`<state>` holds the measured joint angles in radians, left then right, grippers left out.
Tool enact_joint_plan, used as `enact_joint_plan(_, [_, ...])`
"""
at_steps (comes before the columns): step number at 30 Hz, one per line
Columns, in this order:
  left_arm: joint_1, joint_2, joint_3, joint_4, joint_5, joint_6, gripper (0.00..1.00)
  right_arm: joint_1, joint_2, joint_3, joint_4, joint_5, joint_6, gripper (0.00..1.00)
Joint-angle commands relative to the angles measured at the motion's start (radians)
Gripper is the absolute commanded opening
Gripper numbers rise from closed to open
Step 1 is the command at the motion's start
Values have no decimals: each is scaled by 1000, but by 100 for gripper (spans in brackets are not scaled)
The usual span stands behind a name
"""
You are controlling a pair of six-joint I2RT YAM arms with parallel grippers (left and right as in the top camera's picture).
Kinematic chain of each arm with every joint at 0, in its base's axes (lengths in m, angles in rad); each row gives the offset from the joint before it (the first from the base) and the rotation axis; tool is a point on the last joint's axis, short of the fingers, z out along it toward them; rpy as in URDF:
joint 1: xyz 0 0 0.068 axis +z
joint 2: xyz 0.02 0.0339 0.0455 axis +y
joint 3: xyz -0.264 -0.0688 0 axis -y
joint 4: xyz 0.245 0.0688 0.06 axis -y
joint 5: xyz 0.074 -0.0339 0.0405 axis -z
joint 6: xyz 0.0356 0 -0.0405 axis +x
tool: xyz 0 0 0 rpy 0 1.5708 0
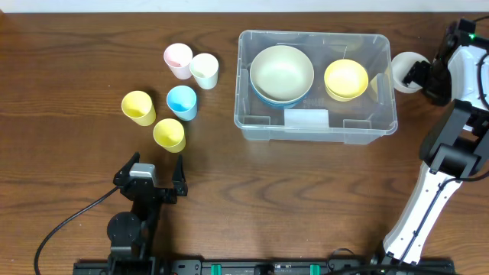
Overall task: Pack container
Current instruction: 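Move the right gripper right and grasp the white bowl rim, then lift the white bowl and carry it over the yellow bowl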
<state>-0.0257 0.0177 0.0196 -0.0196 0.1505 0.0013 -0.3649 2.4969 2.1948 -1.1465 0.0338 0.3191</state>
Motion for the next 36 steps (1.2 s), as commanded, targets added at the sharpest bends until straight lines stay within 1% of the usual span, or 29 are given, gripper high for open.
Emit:
enact_joint_plan(1, [7,0,-15,-36,21,13,98,-21,9,-6,1,4,7,62])
enact_joint_plan(5, [7,0,-15,-36,22,13,98,-32,9,-6,-18,4,36,42])
enact_joint_plan(9, [7,0,-15,-36,21,13,98,-42,9,-5,-38,7,36,27])
enact_joint_plan(12, [7,0,-15,-36,21,13,98,-54,9,-5,-68,53,43,19])
enact_joint_plan(13, [7,0,-15,-36,21,13,98,-55,9,-5,-79,69,43,15])
enact_joint_plan(15, [7,0,-15,-36,21,13,98,-60,8,-4,-103,91,43,3])
enact_joint_plan(16, [7,0,-15,-36,21,13,98,-61,7,-3,-112,91,42,1])
enact_joint_plan(23, [7,0,-15,-36,21,13,98,-78,-60,-2,-141,89,43,1])
enact_joint_plan(30, [7,0,-15,-36,22,13,98,-81,-285,35,-130,19,47,1])
enact_joint_plan(36, [7,0,-15,-36,21,13,98,-56,-525,37,-68,-175,70,1])
